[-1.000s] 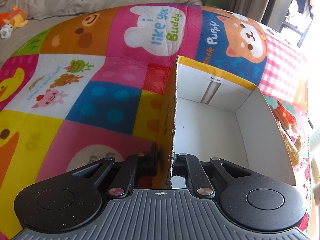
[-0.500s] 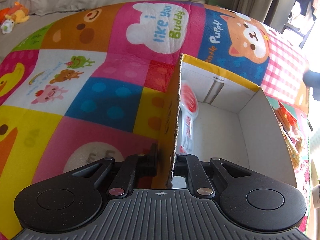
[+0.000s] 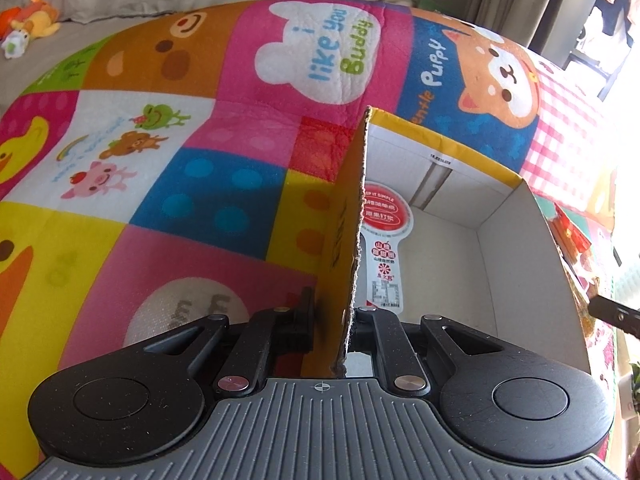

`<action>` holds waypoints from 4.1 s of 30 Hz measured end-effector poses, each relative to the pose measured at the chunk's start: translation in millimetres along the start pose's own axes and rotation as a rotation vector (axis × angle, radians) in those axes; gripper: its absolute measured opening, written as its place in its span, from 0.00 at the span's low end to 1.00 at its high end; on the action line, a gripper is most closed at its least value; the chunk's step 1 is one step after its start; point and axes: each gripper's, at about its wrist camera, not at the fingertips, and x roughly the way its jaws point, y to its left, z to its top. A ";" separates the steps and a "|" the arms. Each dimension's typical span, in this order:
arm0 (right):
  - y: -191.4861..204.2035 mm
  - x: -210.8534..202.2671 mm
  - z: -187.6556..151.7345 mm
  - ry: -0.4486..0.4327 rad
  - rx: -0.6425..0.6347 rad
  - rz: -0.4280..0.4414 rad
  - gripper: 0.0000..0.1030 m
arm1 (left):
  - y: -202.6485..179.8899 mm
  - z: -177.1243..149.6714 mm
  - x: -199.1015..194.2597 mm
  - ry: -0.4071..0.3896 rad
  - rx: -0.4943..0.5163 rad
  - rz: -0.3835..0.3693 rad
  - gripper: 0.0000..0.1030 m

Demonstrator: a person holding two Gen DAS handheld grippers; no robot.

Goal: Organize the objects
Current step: 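Move the right gripper to the long corn-snack bag and grasp it, then carry the corn-snack bag into the box and open the right gripper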

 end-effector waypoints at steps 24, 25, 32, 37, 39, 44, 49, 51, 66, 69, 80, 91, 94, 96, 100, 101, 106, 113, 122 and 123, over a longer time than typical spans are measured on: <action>1.8 -12.2 -43.2 -0.054 -0.201 -0.136 0.29 | 0.4 -1.1 0.0 0.006 -0.020 0.007 0.12; 1.0 -20.6 -49.3 -0.048 -0.178 -0.113 0.29 | 0.6 -1.0 0.1 0.006 -0.023 0.006 0.12; 12.0 -65.6 -106.6 -0.004 -0.114 -0.024 0.29 | 1.1 -2.4 -1.1 0.001 -0.031 0.005 0.12; 35.6 -85.0 -135.7 -0.081 -0.192 -0.066 0.36 | -0.3 -1.6 -1.0 0.007 -0.031 0.015 0.12; 40.0 -87.2 -135.1 -0.093 -0.206 -0.061 0.36 | -0.6 -0.5 -1.9 0.027 -0.043 0.022 0.12; 33.1 -101.4 -111.3 -0.090 -0.117 -0.063 0.42 | 0.2 -2.8 -5.3 0.048 -0.049 0.026 0.12; 17.8 -122.7 -96.4 -0.089 -0.046 -0.079 0.55 | 3.8 -14.6 -12.8 0.014 -0.089 0.016 0.14; 15.1 -118.3 -96.8 -0.073 -0.041 -0.100 0.56 | 5.0 -16.1 -13.9 0.014 -0.106 0.006 0.14; 31.2 -31.6 -94.4 0.071 -0.079 -0.131 0.55 | 7.0 -18.3 -16.6 0.011 -0.135 0.004 0.15; 26.9 -31.5 -95.8 0.069 -0.075 -0.136 0.41 | 5.7 -17.0 -15.3 0.015 -0.140 0.015 0.15; 28.5 -65.2 -108.0 0.102 -0.047 -0.042 0.28 | 4.1 -15.9 -10.4 0.037 -0.142 0.035 0.14; 58.1 -133.6 -82.3 0.042 -0.085 0.136 0.28 | 5.1 -16.4 -10.3 0.041 -0.127 0.019 0.14; 75.3 -144.6 -63.7 -0.010 -0.129 0.159 0.28 | 5.7 -16.6 -10.6 0.041 -0.123 0.012 0.14; 84.6 -147.1 -50.2 -0.039 -0.153 0.170 0.28 | 6.6 -16.6 -10.5 0.040 -0.123 0.006 0.14; 101.4 -137.7 -17.1 -0.096 -0.182 0.179 0.28 | 7.5 -17.0 -10.8 0.038 -0.131 0.002 0.15; 104.5 -133.4 -9.4 -0.106 -0.178 0.178 0.28 | 7.4 -17.0 -10.7 0.038 -0.133 0.003 0.15; 118.7 -102.0 21.9 -0.162 -0.160 0.173 0.29 | 7.2 -16.8 -10.7 0.043 -0.134 0.004 0.15; 99.4 -82.9 5.4 -0.130 -0.166 0.114 0.30 | 8.4 -16.6 -10.7 0.050 -0.154 0.005 0.15; 45.9 -76.9 -63.1 -0.025 -0.191 0.051 0.51 | 6.8 -14.3 -7.8 0.054 -0.199 0.024 0.15; 48.8 -75.6 -71.5 -0.007 -0.217 0.067 0.51 | 6.6 -14.1 -7.7 0.055 -0.202 0.025 0.15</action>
